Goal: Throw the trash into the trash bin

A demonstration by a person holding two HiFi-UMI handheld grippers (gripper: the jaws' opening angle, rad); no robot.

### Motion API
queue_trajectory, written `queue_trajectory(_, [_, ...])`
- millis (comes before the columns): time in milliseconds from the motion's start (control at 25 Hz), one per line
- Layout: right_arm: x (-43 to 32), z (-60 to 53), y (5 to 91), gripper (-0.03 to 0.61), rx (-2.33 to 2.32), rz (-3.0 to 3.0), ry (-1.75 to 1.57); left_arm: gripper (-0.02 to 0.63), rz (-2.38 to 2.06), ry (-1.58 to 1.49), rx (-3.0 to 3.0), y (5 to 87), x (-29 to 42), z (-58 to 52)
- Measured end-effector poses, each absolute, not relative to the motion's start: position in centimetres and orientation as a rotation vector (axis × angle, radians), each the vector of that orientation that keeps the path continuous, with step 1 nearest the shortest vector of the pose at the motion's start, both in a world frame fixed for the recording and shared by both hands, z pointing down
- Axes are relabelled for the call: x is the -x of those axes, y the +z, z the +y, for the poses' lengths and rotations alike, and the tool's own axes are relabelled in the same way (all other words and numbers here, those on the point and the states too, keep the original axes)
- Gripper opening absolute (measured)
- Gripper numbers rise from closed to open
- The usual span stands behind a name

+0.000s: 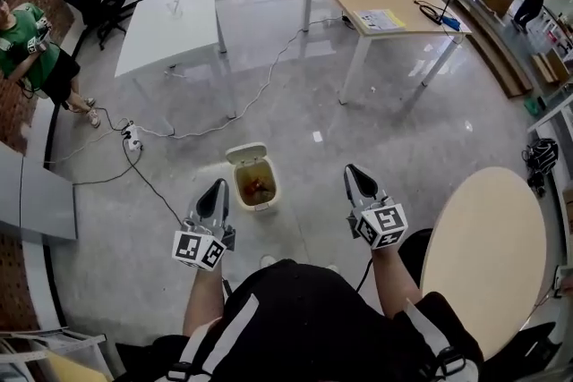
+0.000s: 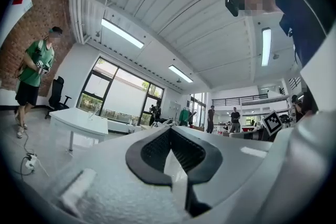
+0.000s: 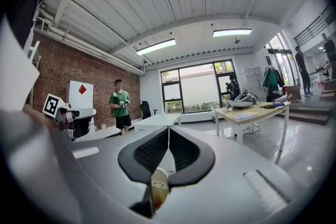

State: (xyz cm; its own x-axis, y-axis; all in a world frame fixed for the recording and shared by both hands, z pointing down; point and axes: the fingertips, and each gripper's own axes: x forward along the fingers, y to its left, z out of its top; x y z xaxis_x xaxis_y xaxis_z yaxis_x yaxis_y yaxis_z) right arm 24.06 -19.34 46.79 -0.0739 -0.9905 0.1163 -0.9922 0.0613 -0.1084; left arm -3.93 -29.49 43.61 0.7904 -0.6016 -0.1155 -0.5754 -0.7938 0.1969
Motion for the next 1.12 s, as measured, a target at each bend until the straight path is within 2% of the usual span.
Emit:
queue_trajectory(440, [-31.0, -12.2, 45.7, 0.006, -2.286, -2.215, 0.249, 0.0, -0.808, -0.296, -2.864, 43.6, -4.1, -25.8])
queue_trajectory(1120, [-31.9, -12.9, 44.8, 0.005, -2.302, -2.253, 0.201, 0.0, -0.87, -0.263, -2.881, 42.8, -5.4, -25.4])
